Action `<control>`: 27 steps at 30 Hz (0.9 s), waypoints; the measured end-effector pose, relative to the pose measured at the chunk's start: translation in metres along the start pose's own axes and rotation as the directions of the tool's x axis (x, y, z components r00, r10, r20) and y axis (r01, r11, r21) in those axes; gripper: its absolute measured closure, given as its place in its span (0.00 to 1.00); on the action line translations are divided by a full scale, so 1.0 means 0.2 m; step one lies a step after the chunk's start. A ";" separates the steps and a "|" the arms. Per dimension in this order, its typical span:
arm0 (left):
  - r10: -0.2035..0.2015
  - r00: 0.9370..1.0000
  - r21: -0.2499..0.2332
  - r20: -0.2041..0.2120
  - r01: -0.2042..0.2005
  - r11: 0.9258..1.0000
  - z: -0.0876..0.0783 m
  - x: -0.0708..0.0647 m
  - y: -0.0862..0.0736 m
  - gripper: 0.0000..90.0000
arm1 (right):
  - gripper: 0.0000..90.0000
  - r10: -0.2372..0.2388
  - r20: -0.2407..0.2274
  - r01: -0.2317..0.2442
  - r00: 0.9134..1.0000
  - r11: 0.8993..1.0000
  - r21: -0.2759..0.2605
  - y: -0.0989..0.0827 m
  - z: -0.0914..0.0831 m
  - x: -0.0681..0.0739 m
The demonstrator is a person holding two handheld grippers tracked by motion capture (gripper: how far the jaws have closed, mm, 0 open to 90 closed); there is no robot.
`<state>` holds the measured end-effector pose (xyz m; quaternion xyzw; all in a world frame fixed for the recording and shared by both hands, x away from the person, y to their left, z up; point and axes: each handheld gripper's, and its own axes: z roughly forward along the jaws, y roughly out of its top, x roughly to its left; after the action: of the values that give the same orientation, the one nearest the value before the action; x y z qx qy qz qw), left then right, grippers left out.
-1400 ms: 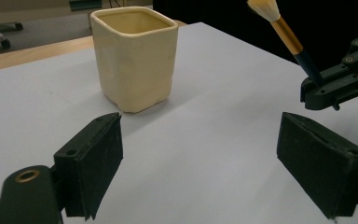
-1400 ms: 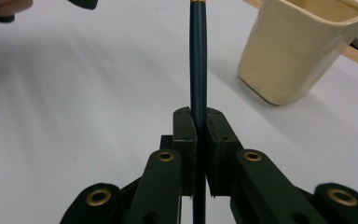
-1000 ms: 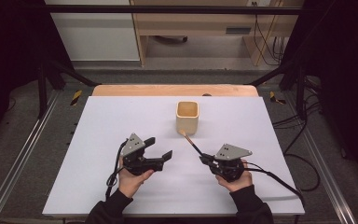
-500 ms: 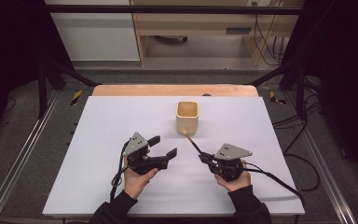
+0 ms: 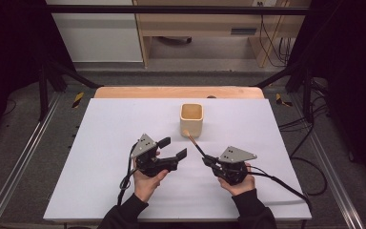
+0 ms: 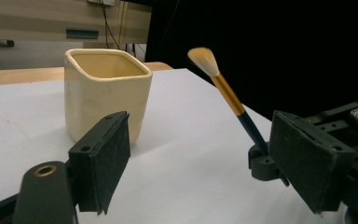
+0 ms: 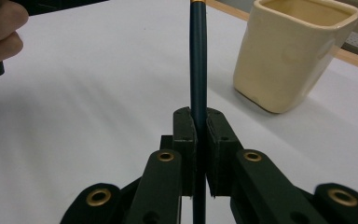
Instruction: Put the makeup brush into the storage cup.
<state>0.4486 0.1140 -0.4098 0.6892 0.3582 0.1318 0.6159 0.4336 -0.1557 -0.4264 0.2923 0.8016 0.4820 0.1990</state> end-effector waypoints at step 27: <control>-0.083 0.996 -0.040 0.033 0.084 0.996 0.12 -0.07 -0.04 0.53 | 0.94 0.002 -0.017 -0.002 1.000 1.000 -0.011 0.00 0.03 0.03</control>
<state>0.4513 0.0873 -0.4186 0.6627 0.3742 0.1025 0.6405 0.4329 -0.1488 -0.4293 0.2879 0.8004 0.4890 0.1931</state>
